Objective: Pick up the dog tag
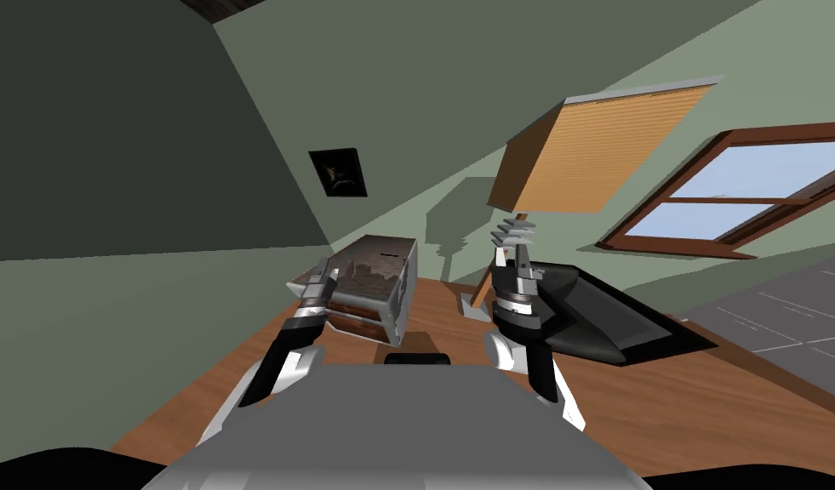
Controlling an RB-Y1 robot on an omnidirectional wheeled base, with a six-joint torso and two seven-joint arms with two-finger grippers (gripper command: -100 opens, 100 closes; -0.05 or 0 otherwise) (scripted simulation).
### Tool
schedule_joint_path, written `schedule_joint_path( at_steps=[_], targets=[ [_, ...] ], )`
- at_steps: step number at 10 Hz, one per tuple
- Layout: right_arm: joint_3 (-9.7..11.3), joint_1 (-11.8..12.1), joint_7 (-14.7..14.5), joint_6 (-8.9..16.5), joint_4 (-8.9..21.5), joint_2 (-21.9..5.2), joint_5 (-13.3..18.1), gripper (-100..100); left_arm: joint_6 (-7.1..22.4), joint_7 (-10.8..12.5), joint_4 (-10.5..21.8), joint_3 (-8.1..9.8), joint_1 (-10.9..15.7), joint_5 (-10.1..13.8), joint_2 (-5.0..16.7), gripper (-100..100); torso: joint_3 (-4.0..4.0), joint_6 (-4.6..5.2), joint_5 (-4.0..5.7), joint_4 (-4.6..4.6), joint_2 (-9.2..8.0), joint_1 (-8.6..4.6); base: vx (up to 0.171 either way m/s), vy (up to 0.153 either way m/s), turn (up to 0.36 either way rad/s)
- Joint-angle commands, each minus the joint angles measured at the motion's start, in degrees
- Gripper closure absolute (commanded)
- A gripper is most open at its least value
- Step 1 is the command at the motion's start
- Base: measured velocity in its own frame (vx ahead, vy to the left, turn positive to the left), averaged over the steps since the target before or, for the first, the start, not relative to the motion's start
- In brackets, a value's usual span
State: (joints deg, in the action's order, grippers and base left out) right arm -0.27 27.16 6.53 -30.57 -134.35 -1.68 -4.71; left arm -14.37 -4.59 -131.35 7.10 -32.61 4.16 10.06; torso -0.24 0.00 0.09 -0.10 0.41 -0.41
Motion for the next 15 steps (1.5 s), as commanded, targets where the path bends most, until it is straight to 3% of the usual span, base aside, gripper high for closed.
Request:
schedule_joint_path(
  at_steps=[1,10,12,15],
  targets=[
    [0.0,0.0,0.0,0.0,0.0,0.0,0.0,0,2.9,-0.5,0.3,0.83,-0.7,0.5,0.8,-100,0.0,0.0,0.0,0.0,0.0,0.0,0.14,-0.153,0.116],
    [0.0,0.0,0.0,0.0,0.0,0.0,0.0,0,13.8,-1.7,0.9,3.7,-2.6,2.1,3.0,-100,0.04,0.01,0.0,0.01,-0.07,0.04,0.076,-0.116,0.063],
    [0.0,0.0,0.0,0.0,0.0,0.0,0.0,0,17.7,-2.3,1.5,5.34,-3.4,3.0,4.1,-100,0.03,0.0,0.0,0.01,-0.06,0.02,0.108,-0.148,0.112],
    [0.0,0.0,0.0,0.0,0.0,0.0,0.0,0,21.5,-2.6,1.9,6.23,-3.8,3.5,4.5,-100,-0.05,0.01,0.01,-0.02,0.08,0.01,0.1,-0.118,0.05]
  ],
)
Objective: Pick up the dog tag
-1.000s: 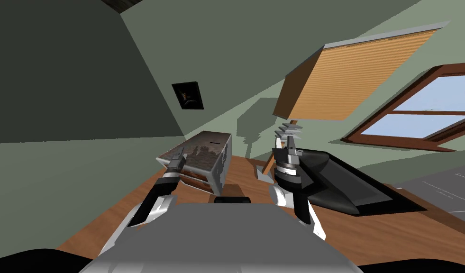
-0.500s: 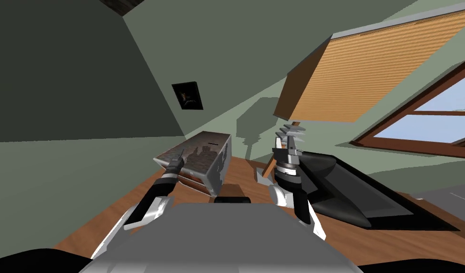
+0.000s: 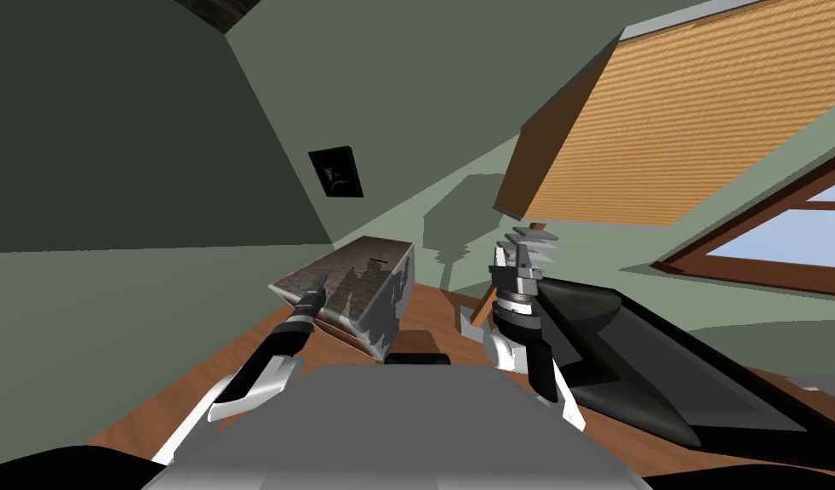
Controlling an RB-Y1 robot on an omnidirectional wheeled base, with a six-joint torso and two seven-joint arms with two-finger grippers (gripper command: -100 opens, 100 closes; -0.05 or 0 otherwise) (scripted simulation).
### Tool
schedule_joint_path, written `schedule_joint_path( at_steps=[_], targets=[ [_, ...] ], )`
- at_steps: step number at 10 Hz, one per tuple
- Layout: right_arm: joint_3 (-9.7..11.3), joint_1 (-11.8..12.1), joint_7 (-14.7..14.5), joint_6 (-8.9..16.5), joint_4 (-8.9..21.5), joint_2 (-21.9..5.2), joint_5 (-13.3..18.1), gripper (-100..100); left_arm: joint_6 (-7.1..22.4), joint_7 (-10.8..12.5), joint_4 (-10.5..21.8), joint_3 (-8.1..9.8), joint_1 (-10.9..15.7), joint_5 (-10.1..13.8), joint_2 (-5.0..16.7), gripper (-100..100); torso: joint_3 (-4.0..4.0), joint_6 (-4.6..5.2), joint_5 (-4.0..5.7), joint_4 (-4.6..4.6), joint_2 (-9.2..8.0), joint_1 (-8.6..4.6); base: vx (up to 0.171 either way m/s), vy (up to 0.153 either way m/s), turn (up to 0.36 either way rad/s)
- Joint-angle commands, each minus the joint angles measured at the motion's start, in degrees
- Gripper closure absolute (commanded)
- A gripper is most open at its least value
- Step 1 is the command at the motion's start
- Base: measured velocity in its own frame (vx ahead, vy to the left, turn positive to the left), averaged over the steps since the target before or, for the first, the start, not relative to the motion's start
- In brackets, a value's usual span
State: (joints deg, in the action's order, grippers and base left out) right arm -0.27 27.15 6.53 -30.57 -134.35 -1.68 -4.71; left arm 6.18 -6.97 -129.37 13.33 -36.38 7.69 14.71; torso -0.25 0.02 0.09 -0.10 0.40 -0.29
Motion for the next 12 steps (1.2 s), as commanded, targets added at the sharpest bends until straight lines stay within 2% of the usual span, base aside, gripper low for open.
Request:
schedule_joint_path(
  at_steps=[1,2,4,5,7,8,9,10,12],
  targets=[
    [0.0,0.0,0.0,0.0,0.0,0.0,0.0,0,2.9,-0.5,0.3,0.92,-0.4,0.4,0.3,-100,0.0,0.0,0.0,0.0,0.0,0.0,0.074,-0.066,0.07],
    [0.0,0.0,0.0,0.0,0.0,0.0,0.0,0,3.5,-0.5,0.3,0.92,-0.4,0.4,0.3,-100,0.02,-0.01,-0.03,0.01,-0.02,0.1,0.059,-0.071,0.037],
    [0.0,0.0,0.0,0.0,0.0,0.0,0.0,0,7.4,-1.1,1.5,2.92,-0.9,1.3,1.0,-100,0.01,-0.01,-0.02,0.01,0.0,0.06,0.118,-0.111,0.088],
    [0.0,0.0,0.0,0.0,0.0,0.0,0.0,0,8.4,-1.1,1.5,2.92,-0.9,1.3,1.0,-100,-0.08,-0.01,0.01,-0.03,0.15,-0.09,0.104,-0.113,0.042],
    [0.0,0.0,0.0,0.0,0.0,0.0,0.0,0,12.2,-1.7,2.8,5.13,-1.3,2.2,1.4,-100,-0.02,-0.01,-0.01,-0.01,0.03,0.02,0.105,-0.089,0.073],
    [0.0,0.0,0.0,0.0,0.0,0.0,0.0,0,13.0,-1.7,2.8,5.13,-1.3,2.2,1.4,-100,-0.06,-0.01,-0.02,-0.02,0.12,0.07,0.12,-0.082,0.031],
    [0.0,0.0,0.0,0.0,0.0,0.0,0.0,0,14.6,-2.0,3.6,6.29,-1.4,2.6,1.6,-100,-0.07,0.01,-0.02,-0.03,0.13,0.09,0.139,-0.066,0.036],
    [0.0,0.0,0.0,0.0,0.0,0.0,0.0,0,15.2,-2.0,3.6,6.29,-1.4,2.6,1.6,-100,-0.11,0.0,-0.03,-0.04,0.19,0.15,0.089,-0.046,0.032],
    [0.0,0.0,0.0,0.0,0.0,0.0,0.0,0,18.7,-2.6,5.2,8.68,-1.5,3.5,1.7,-100,0.0,-0.01,-0.05,0.0,0.01,0.22,0.1,-0.061,0.067]
  ],
)
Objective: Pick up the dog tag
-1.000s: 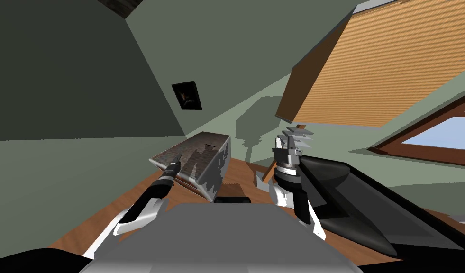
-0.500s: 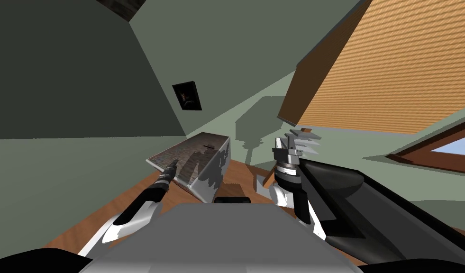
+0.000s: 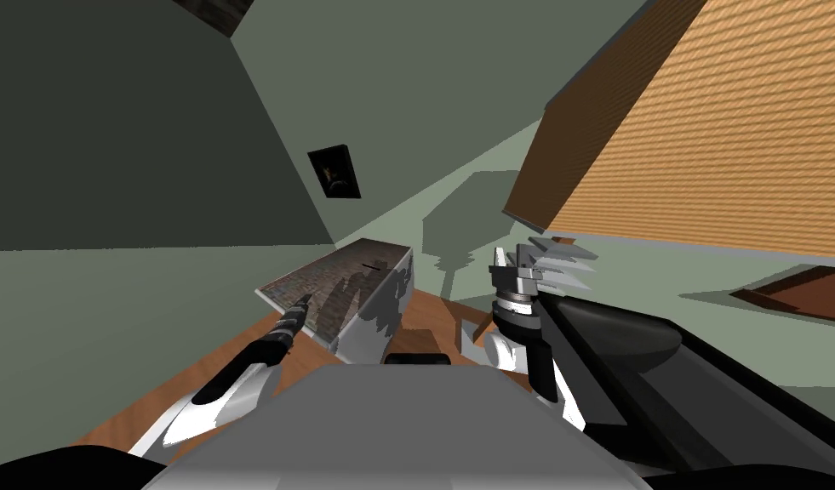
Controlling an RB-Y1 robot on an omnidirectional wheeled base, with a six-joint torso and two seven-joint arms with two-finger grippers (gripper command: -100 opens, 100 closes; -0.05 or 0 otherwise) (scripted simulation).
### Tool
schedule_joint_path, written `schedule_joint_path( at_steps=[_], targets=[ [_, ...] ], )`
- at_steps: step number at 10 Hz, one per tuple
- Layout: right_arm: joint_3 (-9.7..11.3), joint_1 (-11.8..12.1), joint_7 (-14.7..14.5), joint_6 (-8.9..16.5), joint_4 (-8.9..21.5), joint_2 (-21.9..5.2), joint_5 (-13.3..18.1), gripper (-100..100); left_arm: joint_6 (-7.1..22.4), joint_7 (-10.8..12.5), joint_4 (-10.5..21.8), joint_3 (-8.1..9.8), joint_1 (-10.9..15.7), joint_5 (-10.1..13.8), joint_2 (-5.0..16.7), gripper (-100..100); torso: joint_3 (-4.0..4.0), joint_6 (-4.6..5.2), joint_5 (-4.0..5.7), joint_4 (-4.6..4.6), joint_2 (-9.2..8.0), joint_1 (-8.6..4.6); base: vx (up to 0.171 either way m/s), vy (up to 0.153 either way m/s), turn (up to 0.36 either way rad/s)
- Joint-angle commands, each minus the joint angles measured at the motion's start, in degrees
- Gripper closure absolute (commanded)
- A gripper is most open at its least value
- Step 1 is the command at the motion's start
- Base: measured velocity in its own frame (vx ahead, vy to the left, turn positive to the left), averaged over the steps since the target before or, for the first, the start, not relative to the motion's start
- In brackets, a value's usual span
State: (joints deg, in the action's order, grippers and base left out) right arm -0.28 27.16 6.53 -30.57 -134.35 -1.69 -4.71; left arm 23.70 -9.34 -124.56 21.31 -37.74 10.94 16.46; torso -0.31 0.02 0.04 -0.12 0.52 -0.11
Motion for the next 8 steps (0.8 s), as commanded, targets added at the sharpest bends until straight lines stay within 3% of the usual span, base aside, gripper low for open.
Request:
schedule_joint_path(
  at_steps=[1,3,4,8],
  targets=[
    [0.0,0.0,0.0,0.0,0.0,0.0,0.0,0,1.8,-0.2,0.4,0.7,-0.1,0.2,0.0,-100,0.0,0.0,0.0,0.0,0.0,0.0,0.103,-0.05,0.026],
    [0.0,0.0,0.0,0.0,0.0,0.0,0.0,0,5.4,-0.8,2.3,3.11,-0.1,1.1,0.0,-100,0.01,0.0,-0.02,0.0,-0.03,0.12,0.13,-0.03,0.047],
    [0.0,0.0,0.0,0.0,0.0,0.0,0.0,0,5.7,-0.8,2.3,3.11,-0.1,1.1,0.0,-100,-0.06,0.01,-0.02,-0.02,0.1,0.12,0.109,-0.034,0.018],
    [0.0,0.0,0.0,0.0,0.0,0.0,0.0,0,12.6,-2.0,6.3,7.69,0.1,2.6,-0.5,-100,-0.07,0.01,-0.03,-0.03,0.12,0.12,0.136,-0.037,0.044]
  ],
)
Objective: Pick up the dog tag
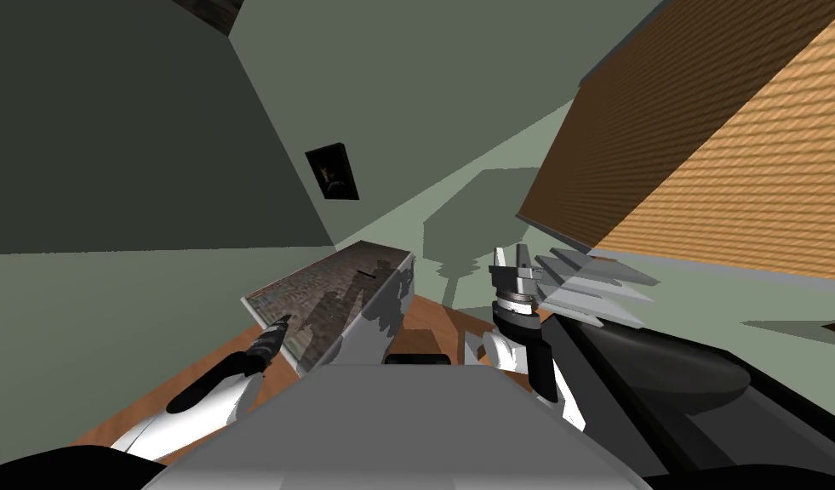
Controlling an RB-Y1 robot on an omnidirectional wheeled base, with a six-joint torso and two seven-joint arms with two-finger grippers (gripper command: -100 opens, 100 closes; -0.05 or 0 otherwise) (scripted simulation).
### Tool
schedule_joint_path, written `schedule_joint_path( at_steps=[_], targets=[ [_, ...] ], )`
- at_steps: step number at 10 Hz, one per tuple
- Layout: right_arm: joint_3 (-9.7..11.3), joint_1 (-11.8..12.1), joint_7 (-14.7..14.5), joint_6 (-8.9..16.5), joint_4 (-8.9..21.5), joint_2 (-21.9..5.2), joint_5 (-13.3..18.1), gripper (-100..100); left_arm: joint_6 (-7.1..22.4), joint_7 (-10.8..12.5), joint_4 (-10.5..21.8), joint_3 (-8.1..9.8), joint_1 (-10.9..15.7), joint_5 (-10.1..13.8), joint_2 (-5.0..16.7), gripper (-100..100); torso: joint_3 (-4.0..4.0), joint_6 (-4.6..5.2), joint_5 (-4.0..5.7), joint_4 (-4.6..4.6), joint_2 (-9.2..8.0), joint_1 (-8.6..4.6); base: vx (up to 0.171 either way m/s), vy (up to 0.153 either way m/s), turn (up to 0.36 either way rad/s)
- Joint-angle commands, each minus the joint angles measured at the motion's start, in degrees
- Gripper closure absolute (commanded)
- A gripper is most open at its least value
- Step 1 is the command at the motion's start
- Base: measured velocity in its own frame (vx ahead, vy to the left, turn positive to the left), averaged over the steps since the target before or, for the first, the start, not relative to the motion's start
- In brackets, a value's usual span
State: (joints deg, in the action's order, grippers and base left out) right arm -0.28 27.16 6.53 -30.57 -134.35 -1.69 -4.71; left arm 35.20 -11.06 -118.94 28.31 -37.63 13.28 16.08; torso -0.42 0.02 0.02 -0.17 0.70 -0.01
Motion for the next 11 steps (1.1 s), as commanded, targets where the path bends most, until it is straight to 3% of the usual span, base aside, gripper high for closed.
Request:
schedule_joint_path(
  at_steps=[1,6,9,10,11],
  targets=[
    [0.0,0.0,0.0,0.0,0.0,0.0,0.0,0,2.6,-0.5,1.6,1.71,0.0,0.6,-0.3,-100,0.0,0.0,0.0,0.0,0.0,0.0,0.172,-0.021,0.052],
    [0.0,0.0,0.0,0.0,0.0,0.0,0.0,0,9.2,-1.7,5.6,5.54,0.2,2.0,-1.1,-100,0.08,0.01,-0.02,0.03,-0.15,0.09,0.137,-0.02,0.028],
    [0.0,0.0,0.0,0.0,0.0,0.0,0.0,0,12.3,-2.2,7.8,6.49,0.1,2.7,-1.6,-100,0.09,0.02,-0.03,0.03,-0.17,0.17,0.116,-0.003,0.011],
    [0.0,0.0,0.0,0.0,0.0,0.0,0.0,0,11.2,-2.2,7.3,6.32,-0.1,2.7,-1.5,-100,0.13,0.02,-0.04,0.05,-0.25,0.17,0.04,-0.002,0.002],
    [0.0,0.0,0.0,0.0,0.0,0.0,0.0,0,11.4,-2.2,7.4,6.35,-0.1,2.7,-1.5,0,0.23,0.02,-0.03,0.08,-0.42,0.17,0.008,0.0,0.0]
  ],
)
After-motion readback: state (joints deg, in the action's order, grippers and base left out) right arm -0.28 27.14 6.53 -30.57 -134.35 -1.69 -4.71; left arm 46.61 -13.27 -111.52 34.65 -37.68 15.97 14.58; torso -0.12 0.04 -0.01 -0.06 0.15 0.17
